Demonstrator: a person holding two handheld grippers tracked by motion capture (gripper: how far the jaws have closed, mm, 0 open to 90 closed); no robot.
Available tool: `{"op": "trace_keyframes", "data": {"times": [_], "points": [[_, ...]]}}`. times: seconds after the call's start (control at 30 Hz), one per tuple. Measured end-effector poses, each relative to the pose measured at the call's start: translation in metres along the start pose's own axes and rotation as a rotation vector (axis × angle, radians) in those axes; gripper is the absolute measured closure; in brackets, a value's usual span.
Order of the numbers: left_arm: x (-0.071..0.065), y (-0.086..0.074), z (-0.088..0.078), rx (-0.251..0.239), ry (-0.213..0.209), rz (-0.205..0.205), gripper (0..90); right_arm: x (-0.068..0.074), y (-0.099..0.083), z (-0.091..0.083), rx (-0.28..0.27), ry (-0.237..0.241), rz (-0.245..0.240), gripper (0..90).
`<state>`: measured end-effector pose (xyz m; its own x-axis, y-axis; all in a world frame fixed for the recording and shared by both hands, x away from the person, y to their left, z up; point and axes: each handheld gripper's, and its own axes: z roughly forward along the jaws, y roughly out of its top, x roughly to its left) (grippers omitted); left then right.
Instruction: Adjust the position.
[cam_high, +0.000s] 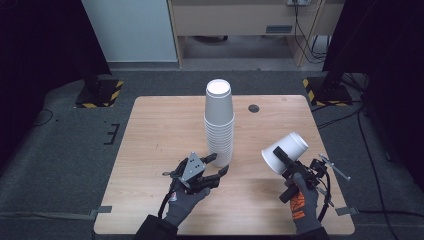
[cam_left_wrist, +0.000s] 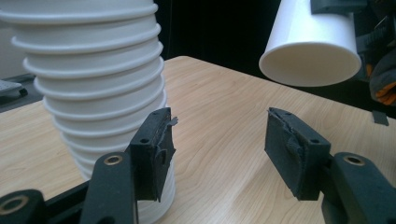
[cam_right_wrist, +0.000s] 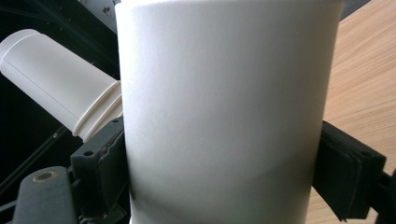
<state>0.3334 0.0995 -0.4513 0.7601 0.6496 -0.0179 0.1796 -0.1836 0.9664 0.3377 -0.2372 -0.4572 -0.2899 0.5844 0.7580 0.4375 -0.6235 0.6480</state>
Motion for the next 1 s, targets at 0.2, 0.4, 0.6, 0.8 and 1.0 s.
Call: {"op": "trace_keyframes", "data": {"times": [0.2, 0.4, 0.6, 0.8, 1.0], "points": [[-0.009, 0.004, 0.013, -0.013, -0.025, -0.001, 41.5, 0.000, 0.000, 0.000, -0.001, 0.002, 0.004, 15.9], [-0.014, 0.006, 0.023, -0.007, -0.038, 0.007, 41.5, 0.000, 0.000, 0.000, -0.003, 0.004, 0.008, 15.9], [-0.017, 0.008, 0.034, -0.010, -0.051, 0.008, 41.5, 0.000, 0.000, 0.000, -0.001, 0.006, 0.008, 15.9], [-0.020, 0.006, 0.047, -0.017, -0.062, -0.005, 41.4, 0.000, 0.000, 0.000, 0.002, 0.008, 0.009, 15.9], [-0.024, 0.005, 0.061, -0.027, -0.068, -0.015, 41.0, 0.000, 0.000, 0.000, 0.003, 0.011, 0.013, 15.9]]}}
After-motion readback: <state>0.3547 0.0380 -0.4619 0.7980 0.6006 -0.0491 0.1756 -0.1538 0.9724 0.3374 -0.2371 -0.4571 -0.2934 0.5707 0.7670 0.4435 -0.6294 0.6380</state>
